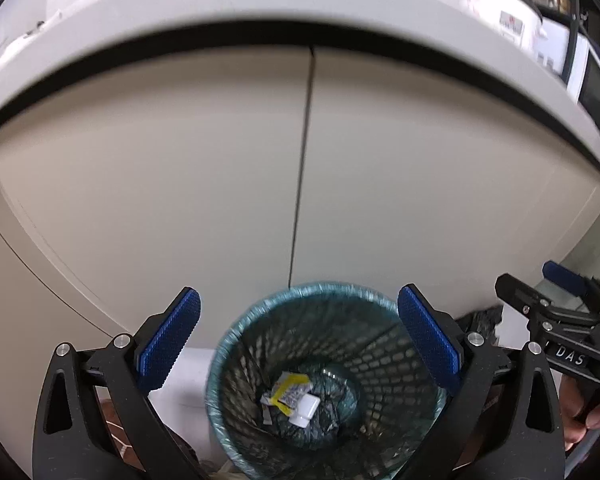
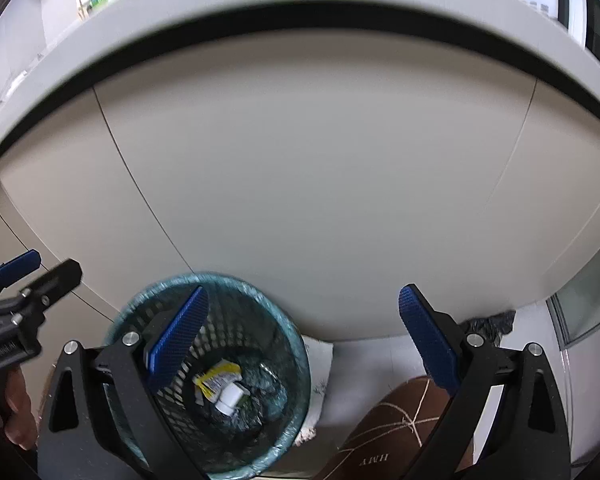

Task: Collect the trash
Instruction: 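Raise both tools back up toward the counter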

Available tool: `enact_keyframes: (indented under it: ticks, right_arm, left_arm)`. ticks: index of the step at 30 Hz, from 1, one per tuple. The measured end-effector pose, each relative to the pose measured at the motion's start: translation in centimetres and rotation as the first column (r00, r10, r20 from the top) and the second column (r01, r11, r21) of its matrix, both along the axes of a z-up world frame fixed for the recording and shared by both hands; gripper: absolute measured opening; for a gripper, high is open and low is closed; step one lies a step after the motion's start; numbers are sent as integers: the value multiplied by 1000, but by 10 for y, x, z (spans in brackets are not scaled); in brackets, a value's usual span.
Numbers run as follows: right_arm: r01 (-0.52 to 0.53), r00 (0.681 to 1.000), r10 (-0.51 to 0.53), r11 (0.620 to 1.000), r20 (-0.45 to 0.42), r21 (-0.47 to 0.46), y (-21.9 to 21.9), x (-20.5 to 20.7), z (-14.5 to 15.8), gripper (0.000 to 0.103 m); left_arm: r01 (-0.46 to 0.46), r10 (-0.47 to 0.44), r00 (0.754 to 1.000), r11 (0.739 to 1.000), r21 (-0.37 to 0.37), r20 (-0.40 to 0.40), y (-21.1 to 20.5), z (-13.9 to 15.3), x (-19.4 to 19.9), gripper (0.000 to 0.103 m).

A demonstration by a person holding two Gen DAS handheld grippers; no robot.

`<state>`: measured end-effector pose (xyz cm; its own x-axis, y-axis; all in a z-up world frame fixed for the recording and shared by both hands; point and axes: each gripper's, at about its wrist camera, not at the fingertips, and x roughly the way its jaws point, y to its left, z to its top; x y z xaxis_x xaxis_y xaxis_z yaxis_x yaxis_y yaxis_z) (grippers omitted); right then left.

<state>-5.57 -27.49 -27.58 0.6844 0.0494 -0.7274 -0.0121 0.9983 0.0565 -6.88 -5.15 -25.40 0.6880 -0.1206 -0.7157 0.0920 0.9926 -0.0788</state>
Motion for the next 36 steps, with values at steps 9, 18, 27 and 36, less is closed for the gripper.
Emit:
enact_keyframes:
  ticks: [9, 18, 27, 36]
  right_arm:
    - [-10, 992, 10, 1000, 124, 0, 1, -4, 78, 92]
    - [-17, 975, 8, 999, 223, 42, -9, -1, 163, 92]
    - [-16, 959, 15, 1000, 284, 0, -9, 15, 231, 92]
    - [-14, 958, 16, 1000, 287, -10, -9, 41, 262, 92]
  left_arm:
    - [-29, 31, 996, 999, -18, 85, 17, 73, -8, 97]
    - [-51, 50, 988, 999, 4, 148, 24, 129, -5, 97]
    - [-68, 66, 976, 998, 0, 209, 31, 193, 12, 97]
    - [-83, 78, 971, 996, 13, 226, 33, 243, 36, 97]
